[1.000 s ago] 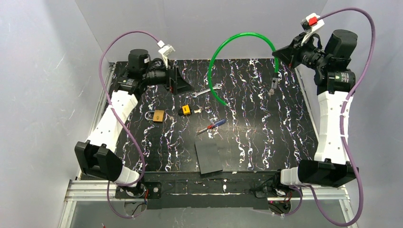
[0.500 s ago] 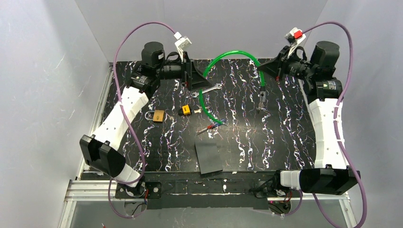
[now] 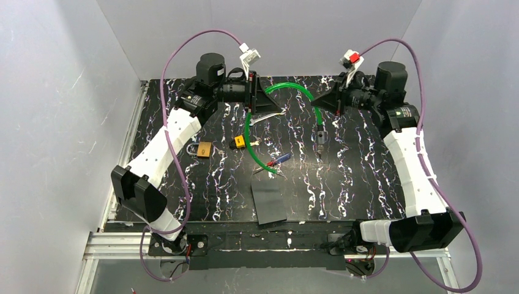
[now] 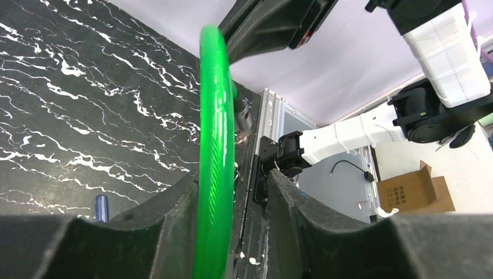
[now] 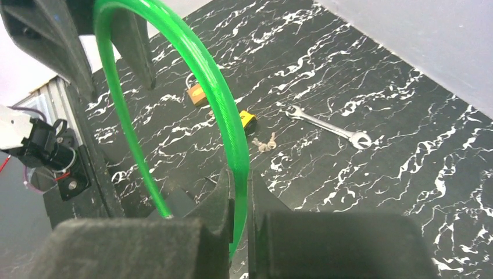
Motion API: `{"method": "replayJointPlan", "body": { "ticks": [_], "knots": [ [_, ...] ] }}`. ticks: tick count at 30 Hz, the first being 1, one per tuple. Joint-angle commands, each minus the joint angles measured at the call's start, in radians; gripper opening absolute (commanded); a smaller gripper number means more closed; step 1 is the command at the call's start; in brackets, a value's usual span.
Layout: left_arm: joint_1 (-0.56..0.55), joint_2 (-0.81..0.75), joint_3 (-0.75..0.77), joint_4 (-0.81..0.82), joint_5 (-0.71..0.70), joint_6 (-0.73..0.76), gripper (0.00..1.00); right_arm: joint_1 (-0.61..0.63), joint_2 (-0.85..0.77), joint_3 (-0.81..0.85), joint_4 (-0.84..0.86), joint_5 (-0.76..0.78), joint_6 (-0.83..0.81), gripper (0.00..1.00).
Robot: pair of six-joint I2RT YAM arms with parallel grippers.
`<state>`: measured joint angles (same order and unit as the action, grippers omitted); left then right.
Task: Lock with the key
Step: Pick up the lock from the center of the board.
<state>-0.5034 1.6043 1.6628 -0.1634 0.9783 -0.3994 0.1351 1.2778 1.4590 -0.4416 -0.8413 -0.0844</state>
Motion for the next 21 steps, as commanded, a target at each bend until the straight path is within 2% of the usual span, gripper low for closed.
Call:
{"method": "replayJointPlan", "body": {
  "ticks": [1,3,4,6,10,12,18,21],
  "knots": [
    [-0.011,-0.01,0.055,-0.028,0.049,0.006,0.2,0.082,-0.028,-0.019,0.073,0.013,-0.001,0.01],
    [-0.011,-0.011,0.06,-0.072,0.047,0.025,0.03,0.098,-0.03,-0.036,0.091,0.023,0.001,0.07],
    [-0.011,-0.015,0.062,-0.094,0.047,0.041,0.0,0.1,-0.031,-0.044,0.099,0.027,0.002,0.13],
    [-0.011,-0.028,0.062,-0.132,0.046,0.074,0.0,0.103,-0.034,-0.059,0.108,0.042,-0.002,0.27],
    [-0.011,-0.059,0.045,-0.158,0.046,0.1,0.0,0.103,-0.039,-0.083,0.111,0.071,-0.033,0.61],
    [-0.01,-0.064,0.049,-0.175,0.049,0.11,0.0,0.103,-0.04,-0.091,0.115,0.079,-0.043,0.71],
    [-0.009,-0.065,0.079,-0.236,0.061,0.141,0.0,0.102,-0.046,-0.112,0.087,0.111,-0.126,0.85],
    [-0.009,-0.062,0.084,-0.247,0.078,0.14,0.0,0.103,-0.055,-0.129,0.074,0.124,-0.141,0.88]
  ]
}}
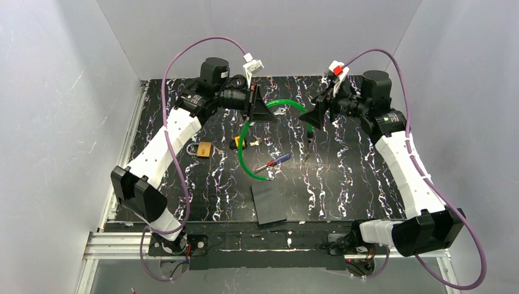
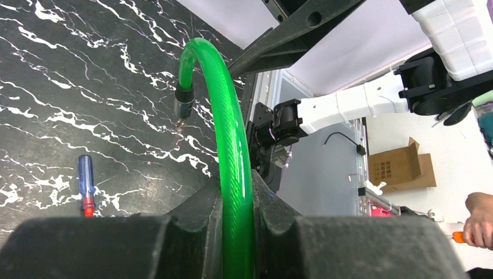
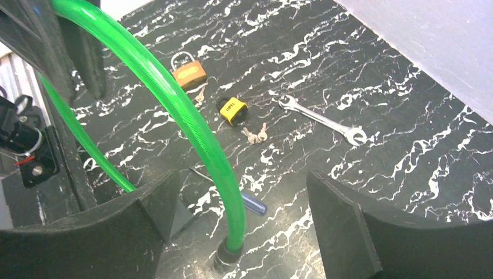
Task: Lock with the key
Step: Pick up the lock from the center of the board.
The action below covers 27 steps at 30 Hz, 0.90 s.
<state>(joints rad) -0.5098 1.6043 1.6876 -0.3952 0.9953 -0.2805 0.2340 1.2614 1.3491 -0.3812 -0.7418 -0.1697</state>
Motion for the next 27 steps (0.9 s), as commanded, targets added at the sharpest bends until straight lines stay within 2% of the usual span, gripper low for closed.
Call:
{"method": "replayJointPlan", "body": {
  "ticks": [1,4,9,18,23,27],
  "knots": [
    [-0.001,-0.063,0.059,-0.014,0.064,0.019,0.0,0.004,-0.042,-0.024,0.013,0.031,-0.055,0.88],
    [0.001,-0.064,0.056,-0.005,0.072,0.004,0.0,0.004,-0.048,-0.05,0.031,0.069,-0.043,0.88],
    [0.002,-0.062,0.058,0.016,0.092,-0.027,0.0,0.004,-0.051,-0.091,0.051,0.076,-0.064,0.83],
    [0.004,-0.064,0.051,0.029,0.109,-0.05,0.0,0.004,-0.044,-0.108,0.077,0.085,-0.059,0.59],
    [0.004,-0.068,0.041,0.053,0.115,-0.072,0.0,0.004,-0.04,-0.118,0.1,0.098,-0.038,0.33],
    [0.003,-0.085,0.017,0.075,0.111,-0.075,0.0,0.004,-0.038,-0.121,0.149,0.124,0.021,0.05]
  ]
}}
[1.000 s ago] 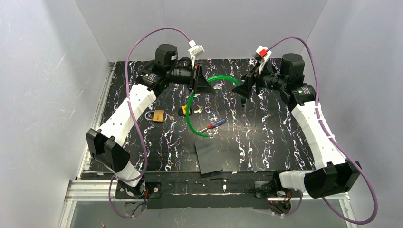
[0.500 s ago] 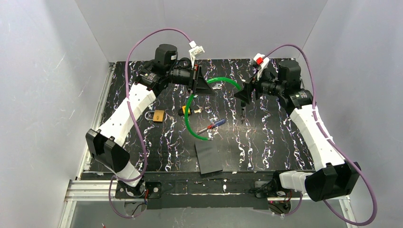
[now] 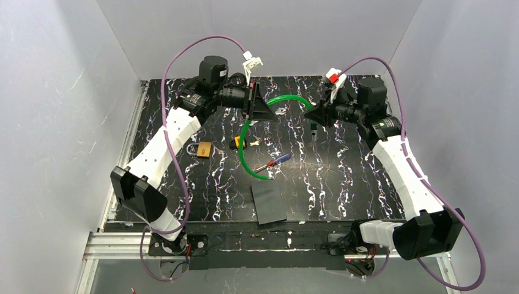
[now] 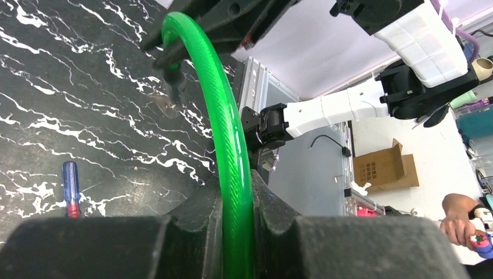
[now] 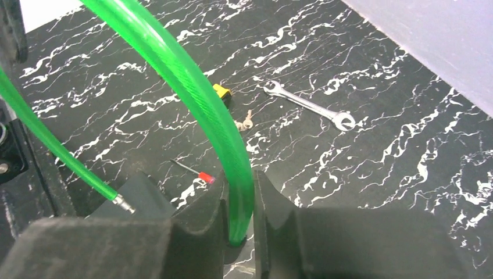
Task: Lock with the key
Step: Pick up the lock from the center of the board.
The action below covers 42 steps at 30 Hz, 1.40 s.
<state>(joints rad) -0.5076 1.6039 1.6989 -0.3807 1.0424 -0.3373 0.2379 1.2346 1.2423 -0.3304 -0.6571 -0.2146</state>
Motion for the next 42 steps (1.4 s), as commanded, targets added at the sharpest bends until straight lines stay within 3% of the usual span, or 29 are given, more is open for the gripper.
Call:
{"method": "replayJointPlan", "body": {
  "ticks": [1,6,9,11,16,23,28,32,37,42],
  "knots": [
    [0.001,-0.09,-0.001,0.059,0.06,-0.014,0.0,-0.001,-0.01,-0.012,0.118,0.05,0.097,0.02],
    [0.001,-0.115,-0.035,0.016,0.029,0.035,0.03,-0.002,0.004,0.015,0.183,0.078,0.228,0.01],
    [0.001,-0.129,-0.054,-0.016,0.018,0.074,0.19,-0.003,0.011,0.032,0.212,0.081,0.302,0.01],
    [0.002,-0.148,-0.08,-0.028,0.01,0.094,0.37,-0.006,0.015,0.05,0.232,0.079,0.341,0.01],
    [0.002,-0.19,-0.134,-0.081,-0.026,0.17,0.56,-0.024,0.027,0.106,0.269,0.054,0.421,0.01],
    [0.003,-0.272,-0.305,-0.071,-0.058,0.282,0.61,-0.056,0.032,0.162,0.32,0.016,0.521,0.01],
    [0.002,-0.344,-0.45,0.043,-0.077,0.364,0.61,-0.073,0.035,0.173,0.395,-0.016,0.616,0.01],
    [0.003,-0.342,-0.488,0.112,-0.045,0.357,0.62,-0.082,0.041,0.176,0.449,-0.042,0.698,0.01],
    [0.002,-0.334,-0.49,0.197,0.001,0.314,0.55,-0.092,0.045,0.171,0.498,-0.062,0.757,0.01],
    [0.005,-0.339,-0.488,0.251,-0.025,0.282,0.53,-0.094,0.042,0.162,0.519,-0.076,0.774,0.01]
  ]
}}
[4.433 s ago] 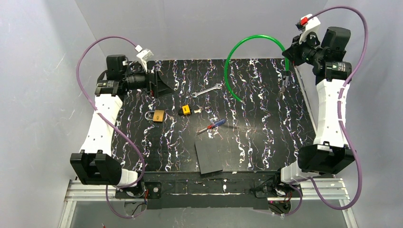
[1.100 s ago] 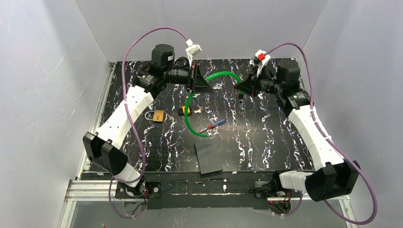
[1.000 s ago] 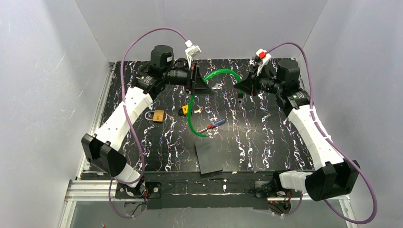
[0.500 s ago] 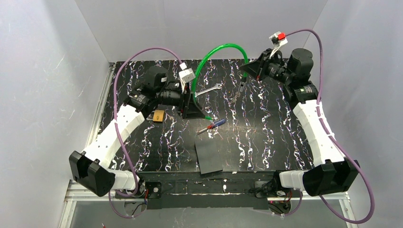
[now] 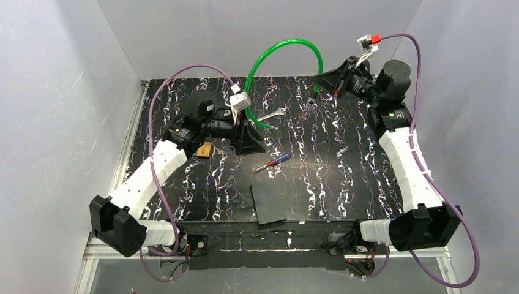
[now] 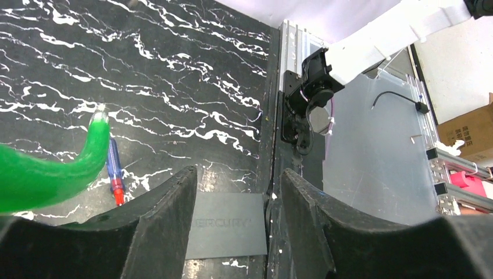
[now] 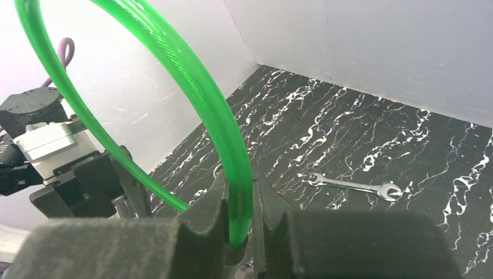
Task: Lock with the key
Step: Pick up the lock from the center of the board.
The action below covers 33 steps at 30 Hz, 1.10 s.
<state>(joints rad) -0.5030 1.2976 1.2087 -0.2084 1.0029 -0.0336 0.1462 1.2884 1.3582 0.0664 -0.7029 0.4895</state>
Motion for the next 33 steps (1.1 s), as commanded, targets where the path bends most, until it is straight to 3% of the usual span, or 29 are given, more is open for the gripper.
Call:
{"method": "replayJointPlan", "body": {
  "ticks": [1,8,13,15,18,24,33],
  "knots": [
    [0.002,-0.036,0.006,0.076,0.003,-0.019,0.53,-0.003,-0.012,0.044,0.129,-0.032,0.075,0.01],
    [0.122,-0.094,0.0,0.013,0.008,-0.037,0.72,-0.008,-0.006,0.068,0.124,-0.024,0.087,0.01],
    [0.211,-0.269,-0.054,-0.206,-0.023,0.17,0.98,-0.008,-0.004,0.062,0.125,-0.021,0.089,0.01],
    [0.217,-0.337,-0.071,-0.219,-0.076,0.213,0.98,-0.008,-0.004,0.034,0.175,-0.035,0.124,0.01],
    [0.217,-0.401,-0.143,-0.057,-0.129,0.097,0.98,-0.009,-0.006,-0.003,0.243,-0.066,0.177,0.01],
    [0.216,-0.36,-0.242,0.275,-0.03,-0.035,0.96,-0.009,-0.009,-0.011,0.312,-0.125,0.228,0.01],
    [0.208,-0.269,-0.146,0.367,0.057,-0.002,0.86,-0.008,-0.01,-0.058,0.44,-0.176,0.322,0.01]
  ]
}}
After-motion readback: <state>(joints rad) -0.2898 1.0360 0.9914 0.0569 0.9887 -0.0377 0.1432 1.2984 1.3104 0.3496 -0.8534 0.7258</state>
